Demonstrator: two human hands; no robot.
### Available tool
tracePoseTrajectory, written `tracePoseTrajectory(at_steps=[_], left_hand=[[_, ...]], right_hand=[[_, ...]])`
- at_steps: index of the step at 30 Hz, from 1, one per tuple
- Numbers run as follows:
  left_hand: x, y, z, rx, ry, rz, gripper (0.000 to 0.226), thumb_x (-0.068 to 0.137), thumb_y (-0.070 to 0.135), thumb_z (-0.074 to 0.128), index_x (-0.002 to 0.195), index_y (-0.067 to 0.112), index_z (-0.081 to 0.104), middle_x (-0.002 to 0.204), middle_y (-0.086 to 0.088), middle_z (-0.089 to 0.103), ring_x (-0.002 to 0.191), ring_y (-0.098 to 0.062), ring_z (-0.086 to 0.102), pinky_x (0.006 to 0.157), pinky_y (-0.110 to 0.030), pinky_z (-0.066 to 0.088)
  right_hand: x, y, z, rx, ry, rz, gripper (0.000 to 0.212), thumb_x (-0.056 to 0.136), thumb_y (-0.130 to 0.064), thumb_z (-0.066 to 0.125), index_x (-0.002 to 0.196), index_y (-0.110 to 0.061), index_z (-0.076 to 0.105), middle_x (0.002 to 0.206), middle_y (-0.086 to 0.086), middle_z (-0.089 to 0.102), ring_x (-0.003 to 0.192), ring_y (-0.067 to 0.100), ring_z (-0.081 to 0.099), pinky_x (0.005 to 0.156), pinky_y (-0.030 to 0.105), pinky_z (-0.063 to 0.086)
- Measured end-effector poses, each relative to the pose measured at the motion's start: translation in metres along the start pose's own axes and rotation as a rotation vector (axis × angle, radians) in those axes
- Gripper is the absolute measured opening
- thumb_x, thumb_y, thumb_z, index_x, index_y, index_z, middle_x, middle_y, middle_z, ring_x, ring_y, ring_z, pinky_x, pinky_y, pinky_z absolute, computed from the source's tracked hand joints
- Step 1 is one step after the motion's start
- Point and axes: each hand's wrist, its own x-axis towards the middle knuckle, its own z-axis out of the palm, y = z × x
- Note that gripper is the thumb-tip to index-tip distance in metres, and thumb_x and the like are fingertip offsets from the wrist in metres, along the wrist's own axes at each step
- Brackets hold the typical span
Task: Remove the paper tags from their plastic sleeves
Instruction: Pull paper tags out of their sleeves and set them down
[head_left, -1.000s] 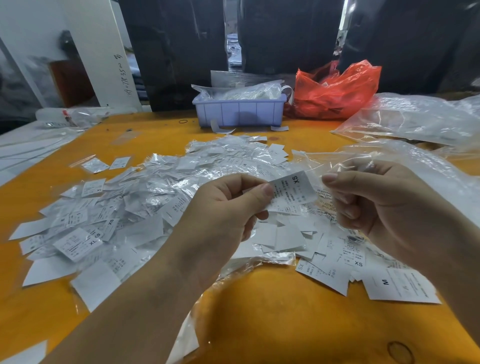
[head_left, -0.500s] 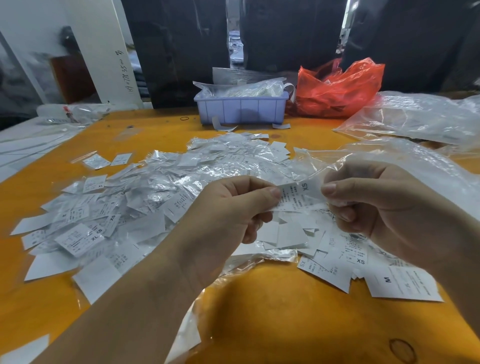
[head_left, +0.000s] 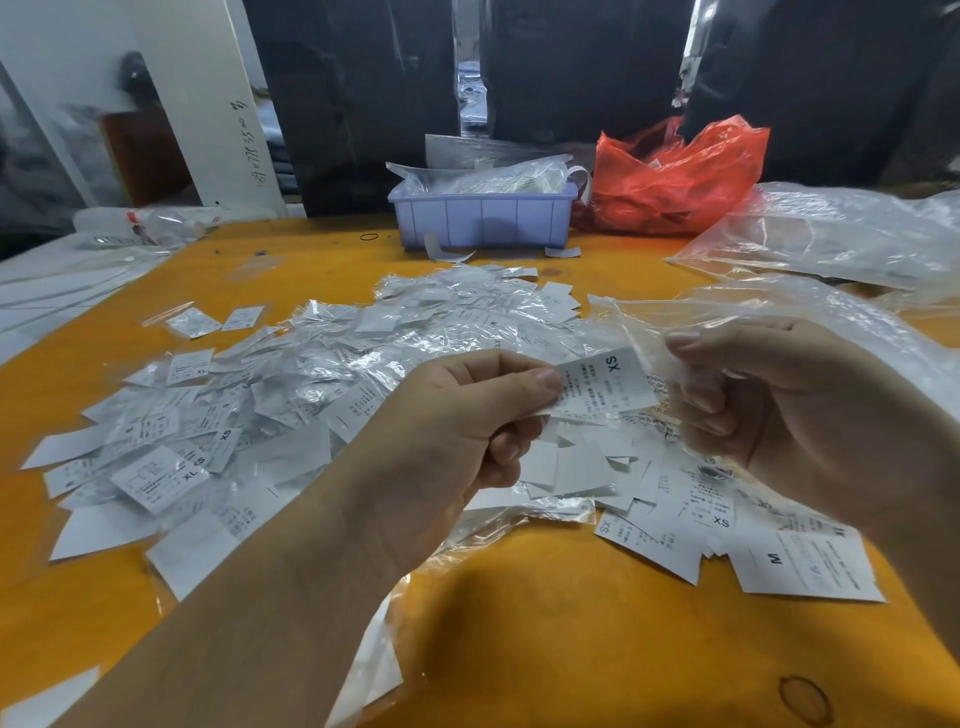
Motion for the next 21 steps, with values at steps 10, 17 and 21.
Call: tracePoseTrajectory(at_steps=[10, 17, 21], left_hand=[[-0.0012, 0.0012, 0.0014, 0.011, -0.052, -0.025, 0.006, 0.07, 0.02, 0.068, 0.068, 0.018, 0.074, 0.055, 0.0, 0.052, 0.047, -0.008, 0.037, 0.045, -0.018, 0.032], [-0.0009, 0.0004, 0.0005, 0.011, -0.056, -0.039, 0.006, 0.071, 0.02, 0.069, 0.067, 0.017, 0.073, 0.055, 0.001, 0.052, 0.046, -0.009, 0.037, 0.044, -0.018, 0.032], [-0.0012, 0.0, 0.0008, 0.023, -0.052, -0.043, 0.007, 0.072, 0.019, 0.068, 0.067, 0.018, 0.073, 0.055, 0.001, 0.051, 0.047, -0.009, 0.037, 0.044, -0.018, 0.032]], right_hand=[[0.0013, 0.0002, -0.0009, 0.003, -0.027, -0.016, 0.034, 0.067, -0.021, 0.067, 0.044, -0.014, 0.042, 0.047, 0.001, 0.03, 0.042, 0.016, 0.025, 0.04, 0.025, 0.021], [0.001, 0.001, -0.0009, -0.005, -0.063, -0.033, 0.034, 0.059, -0.014, 0.075, 0.044, -0.015, 0.045, 0.049, 0.002, 0.029, 0.043, 0.015, 0.025, 0.042, 0.026, 0.02], [0.0, 0.0012, 0.0, -0.006, -0.077, -0.032, 0.034, 0.06, -0.014, 0.075, 0.047, -0.013, 0.044, 0.052, 0.005, 0.029, 0.044, 0.015, 0.026, 0.042, 0.025, 0.022]])
